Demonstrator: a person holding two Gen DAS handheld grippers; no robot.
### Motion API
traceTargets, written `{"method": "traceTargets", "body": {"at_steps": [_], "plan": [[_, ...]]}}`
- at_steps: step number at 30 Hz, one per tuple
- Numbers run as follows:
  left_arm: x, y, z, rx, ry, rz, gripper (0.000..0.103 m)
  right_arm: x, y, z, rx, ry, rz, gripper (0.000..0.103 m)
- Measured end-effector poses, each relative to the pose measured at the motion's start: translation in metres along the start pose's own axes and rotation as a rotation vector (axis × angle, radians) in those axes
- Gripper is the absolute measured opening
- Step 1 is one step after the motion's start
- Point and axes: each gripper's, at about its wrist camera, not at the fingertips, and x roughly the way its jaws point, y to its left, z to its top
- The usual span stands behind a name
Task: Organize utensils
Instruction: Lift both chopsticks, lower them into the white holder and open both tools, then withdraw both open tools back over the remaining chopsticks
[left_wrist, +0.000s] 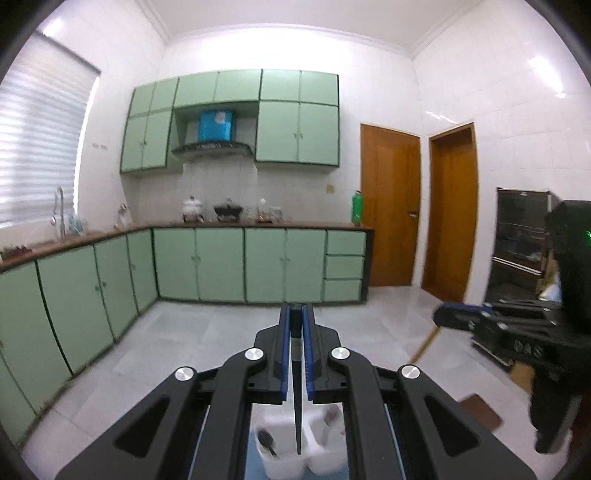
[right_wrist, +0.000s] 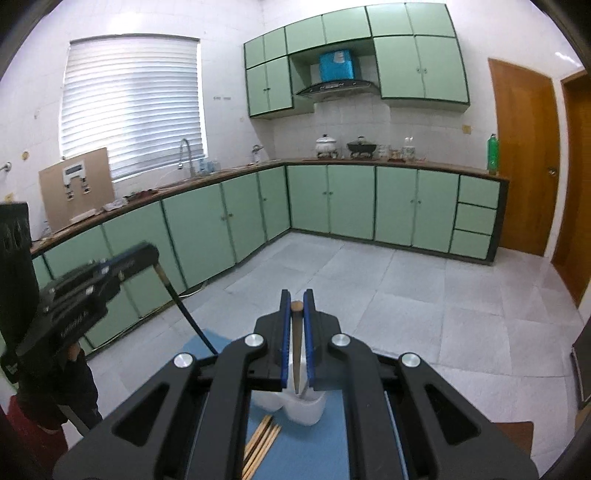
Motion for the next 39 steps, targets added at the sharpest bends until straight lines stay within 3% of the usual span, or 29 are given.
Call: {"method": "traceTargets", "body": {"at_steps": [3,7,12,15,18,22,29,33,39], "plan": [[0.029,0.002,-0.007,0.002,0.005,0.009,0.007,0.026,-0.008,-0.003,0.015,0.031,-0.004,0.006],[0.067,0.001,-0.035,0.018,0.092,0.021,0.007,0.058,-0.012,-0.019,0.042,0.093,-0.006,0.006],[0.083,0.0,-0.068,0.012,0.2,-0.004,0.008,0.091,-0.011,-0.046,0.043,0.192,0.002,0.007],[0.082,0.003,-0.078,0.006,0.235,-0.009,0.021,0.096,-0.011,-0.057,0.052,0.215,-0.001,0.01],[0.069,0.008,-0.082,-0.015,0.236,-0.019,0.027,0.084,-0.016,-0.063,0.08,0.19,-0.017,0.03],[0.046,0.014,-0.084,-0.024,0.217,-0.009,0.044,0.055,-0.023,-0.07,0.101,0.13,-0.068,0.058],[-0.007,0.018,-0.112,-0.048,0.241,0.032,0.066,0.002,-0.016,-0.116,0.091,0.082,-0.107,0.087],[-0.029,0.014,-0.15,-0.059,0.316,0.045,0.072,-0.01,-0.005,-0.158,0.103,0.128,-0.117,0.09],[-0.053,0.017,-0.219,-0.078,0.47,0.084,0.073,-0.015,0.02,-0.231,0.126,0.235,-0.149,0.092]]}}
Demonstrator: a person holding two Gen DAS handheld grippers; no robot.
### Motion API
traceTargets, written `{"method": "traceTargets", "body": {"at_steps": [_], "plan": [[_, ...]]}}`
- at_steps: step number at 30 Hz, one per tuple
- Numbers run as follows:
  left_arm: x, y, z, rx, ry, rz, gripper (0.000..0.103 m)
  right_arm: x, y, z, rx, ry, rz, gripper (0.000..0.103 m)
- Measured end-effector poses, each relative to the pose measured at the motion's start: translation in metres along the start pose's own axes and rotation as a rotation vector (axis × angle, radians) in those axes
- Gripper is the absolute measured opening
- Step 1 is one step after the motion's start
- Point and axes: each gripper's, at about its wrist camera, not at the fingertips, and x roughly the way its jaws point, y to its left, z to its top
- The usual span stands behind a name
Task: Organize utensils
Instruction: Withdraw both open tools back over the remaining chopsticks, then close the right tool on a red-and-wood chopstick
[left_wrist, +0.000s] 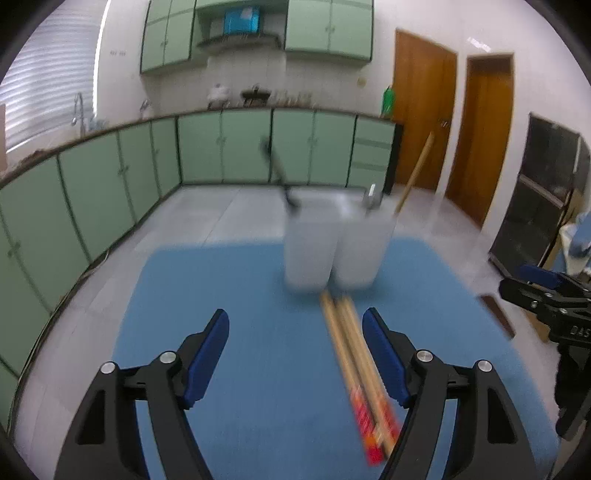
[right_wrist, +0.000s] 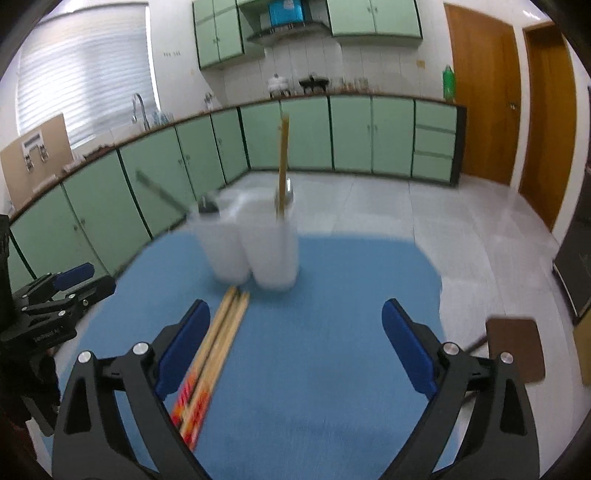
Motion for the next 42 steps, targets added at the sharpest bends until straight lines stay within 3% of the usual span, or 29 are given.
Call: {"method": "traceTargets", "body": {"at_steps": [5,11,24,32,37,39,41,42], "plan": [[0.009,0.001,-0.049,-0.004,0.113,0.021,0.073,0.009,0.016,-0.051,0.006,0.077,-0.002,0.091],[0.014,-0.003,-0.084,0.002,0.201,0.018,0.073,0.019,0.05,-0.099,-0.052,0.162,0.013,0.091],[0.013,0.0,-0.11,-0.019,0.259,0.022,0.074,0.042,0.082,-0.117,-0.167,0.252,-0.036,0.091],[0.015,0.001,-0.113,-0.021,0.264,0.018,0.076,0.034,0.067,-0.112,-0.175,0.223,-0.128,0.09],[0.014,0.002,-0.114,-0.031,0.262,0.014,0.077,0.026,0.062,-0.112,-0.082,0.219,0.001,0.076],[0.013,0.002,-0.114,-0.033,0.263,0.009,0.077,0.028,0.067,-0.113,-0.09,0.221,0.016,0.067],[0.013,0.001,-0.114,-0.034,0.264,0.007,0.077,0.034,0.072,-0.117,-0.099,0.245,0.022,0.049],[0.013,0.001,-0.114,-0.034,0.264,0.007,0.077,0.033,0.074,-0.117,-0.105,0.23,0.015,0.048]]}}
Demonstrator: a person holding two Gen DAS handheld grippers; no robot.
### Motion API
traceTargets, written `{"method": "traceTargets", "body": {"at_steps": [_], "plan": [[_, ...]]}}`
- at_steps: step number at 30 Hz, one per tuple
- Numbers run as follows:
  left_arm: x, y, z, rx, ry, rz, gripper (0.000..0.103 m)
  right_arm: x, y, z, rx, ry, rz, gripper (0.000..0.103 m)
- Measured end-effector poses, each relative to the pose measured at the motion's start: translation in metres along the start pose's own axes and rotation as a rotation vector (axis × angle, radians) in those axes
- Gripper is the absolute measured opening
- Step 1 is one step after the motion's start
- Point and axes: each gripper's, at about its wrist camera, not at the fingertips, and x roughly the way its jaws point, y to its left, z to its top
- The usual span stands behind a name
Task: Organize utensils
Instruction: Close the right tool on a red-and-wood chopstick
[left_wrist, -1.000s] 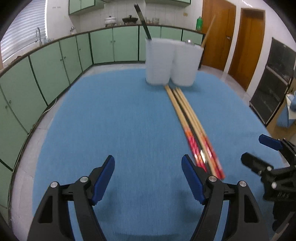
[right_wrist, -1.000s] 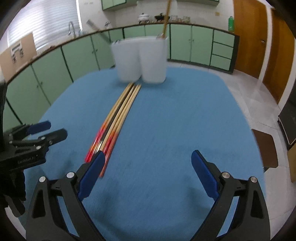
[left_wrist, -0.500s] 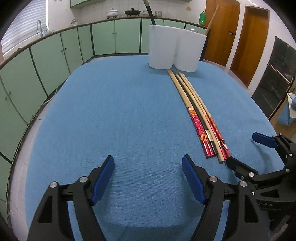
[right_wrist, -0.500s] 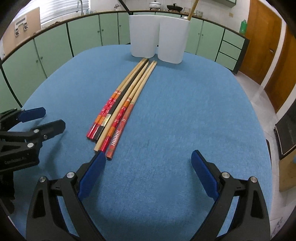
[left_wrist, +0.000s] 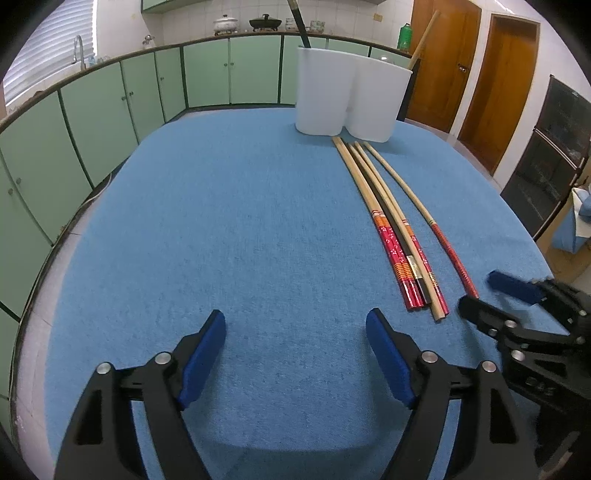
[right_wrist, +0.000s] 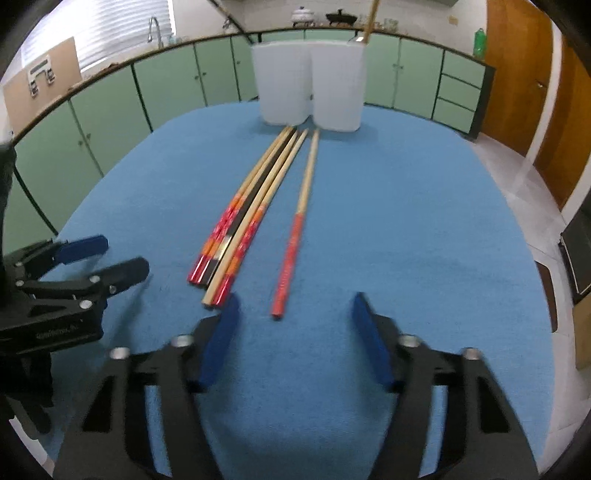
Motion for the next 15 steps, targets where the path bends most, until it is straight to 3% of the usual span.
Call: {"method": "traceTargets", "body": {"at_steps": [3,4,5,15], "plan": [[0.001,-0.001,0.001,0.0,0.002,0.0,0.078,-0.004,0.004,0.0,-0.013,-0.005,0.013,0.024],[0.001,-0.001,0.001,0.001,0.002,-0.001,0.078,-0.004,0.004,0.001,-0.012,-0.004,0.022,0.012],[0.002,-0.002,0.002,0.002,0.002,-0.004,0.078,-0.003,0.003,0.002,-0.01,-0.002,0.025,0.007],[0.004,-0.028,0.01,0.043,-0.003,-0.072,0.078,-0.003,-0.02,0.003,0.04,-0.005,0.015,0.005]]}}
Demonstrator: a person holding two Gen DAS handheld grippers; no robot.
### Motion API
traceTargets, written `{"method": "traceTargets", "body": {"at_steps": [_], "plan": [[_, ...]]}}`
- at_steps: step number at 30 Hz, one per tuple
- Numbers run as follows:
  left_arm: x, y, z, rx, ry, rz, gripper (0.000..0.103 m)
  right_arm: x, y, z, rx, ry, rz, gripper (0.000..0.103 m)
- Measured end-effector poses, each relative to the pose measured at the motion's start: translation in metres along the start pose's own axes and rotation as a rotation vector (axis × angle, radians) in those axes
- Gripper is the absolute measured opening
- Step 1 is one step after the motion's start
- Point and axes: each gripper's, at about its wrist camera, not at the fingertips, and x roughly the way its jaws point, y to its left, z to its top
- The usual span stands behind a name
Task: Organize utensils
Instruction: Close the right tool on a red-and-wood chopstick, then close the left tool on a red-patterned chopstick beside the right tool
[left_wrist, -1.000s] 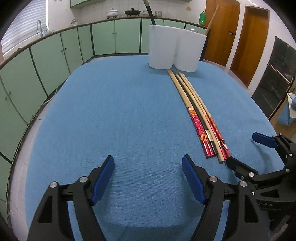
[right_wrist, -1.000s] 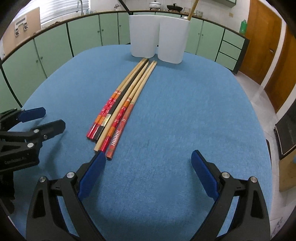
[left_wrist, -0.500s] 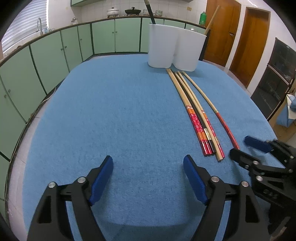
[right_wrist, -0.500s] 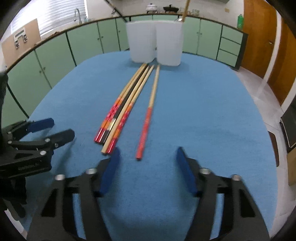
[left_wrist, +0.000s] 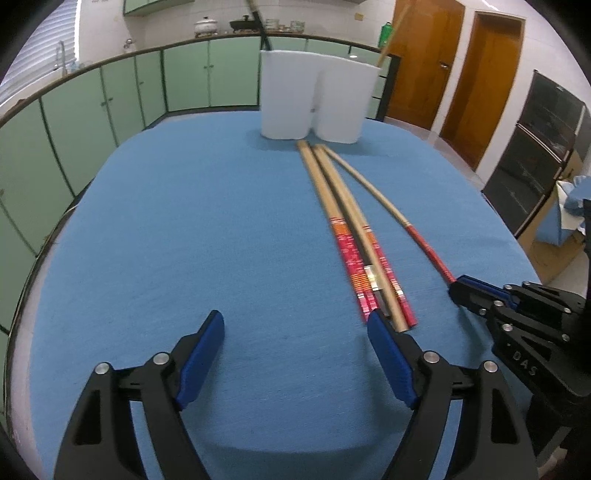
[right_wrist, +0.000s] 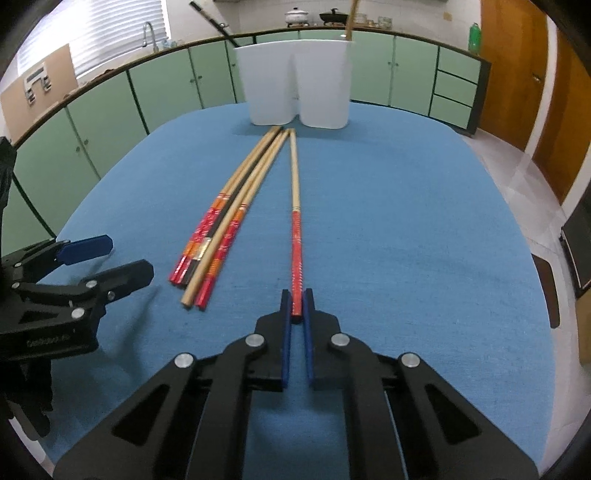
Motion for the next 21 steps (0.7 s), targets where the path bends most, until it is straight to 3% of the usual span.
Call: {"method": "traceTargets", "body": {"at_steps": [6,15,21], "plan": [[0.01,-0.011,0.002,0.032,0.014,0.018,0.078,0.001,-0.001,-0.001,0.003,-0.003,0.006,0.005],[0.01,-0.005,0.0,0.04,0.004,0.102,0.082,-0.002,-0.003,-0.002,0.004,0.0,0.011,0.006],[0.007,-0.004,-0.001,0.036,0.002,0.095,0.08,-0.003,-0.005,-0.002,0.006,0.0,0.019,0.007]]}}
